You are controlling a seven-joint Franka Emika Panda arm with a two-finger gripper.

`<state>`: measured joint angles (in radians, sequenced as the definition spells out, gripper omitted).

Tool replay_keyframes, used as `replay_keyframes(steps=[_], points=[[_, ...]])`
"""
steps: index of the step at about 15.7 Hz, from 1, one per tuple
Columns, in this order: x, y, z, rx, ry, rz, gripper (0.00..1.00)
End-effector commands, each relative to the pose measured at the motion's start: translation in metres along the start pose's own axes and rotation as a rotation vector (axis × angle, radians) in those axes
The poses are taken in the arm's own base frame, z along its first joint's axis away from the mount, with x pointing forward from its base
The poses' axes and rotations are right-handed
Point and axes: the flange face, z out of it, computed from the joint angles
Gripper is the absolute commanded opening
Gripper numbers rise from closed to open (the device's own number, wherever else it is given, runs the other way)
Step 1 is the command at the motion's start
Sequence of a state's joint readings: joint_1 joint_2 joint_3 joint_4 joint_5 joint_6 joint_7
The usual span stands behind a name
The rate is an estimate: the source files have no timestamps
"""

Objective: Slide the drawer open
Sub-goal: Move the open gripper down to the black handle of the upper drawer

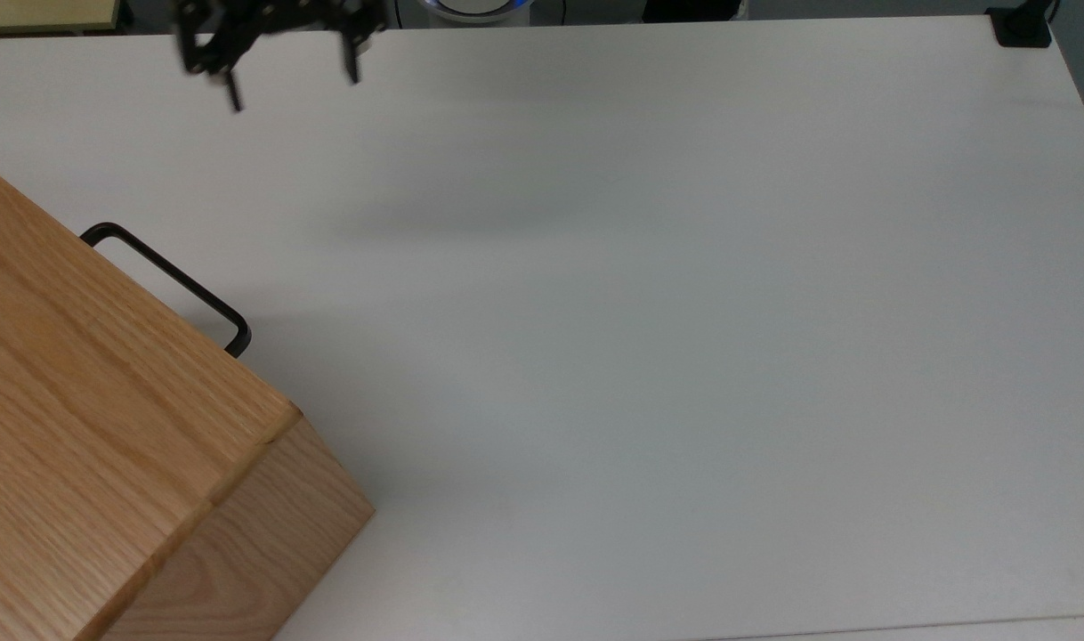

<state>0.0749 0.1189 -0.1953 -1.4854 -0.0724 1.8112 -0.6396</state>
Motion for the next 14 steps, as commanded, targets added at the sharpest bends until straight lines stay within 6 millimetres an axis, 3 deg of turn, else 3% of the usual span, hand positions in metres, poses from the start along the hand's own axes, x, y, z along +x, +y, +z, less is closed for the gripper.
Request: replay_keyframes(steps=[1, 4, 7, 10, 14], points=[[0.018, 0.029, 0.024, -0.156, 0.078, -0.098, 1.00], [0.033, 0.046, 0.043, -0.277, 0.142, -0.129, 0.97], [0.049, 0.051, 0.069, -0.377, 0.147, -0.190, 0.82], [0.054, 0.051, 0.091, -0.379, 0.132, -0.213, 0.73], [0.060, 0.051, 0.097, -0.444, 0.129, -0.269, 0.28]])
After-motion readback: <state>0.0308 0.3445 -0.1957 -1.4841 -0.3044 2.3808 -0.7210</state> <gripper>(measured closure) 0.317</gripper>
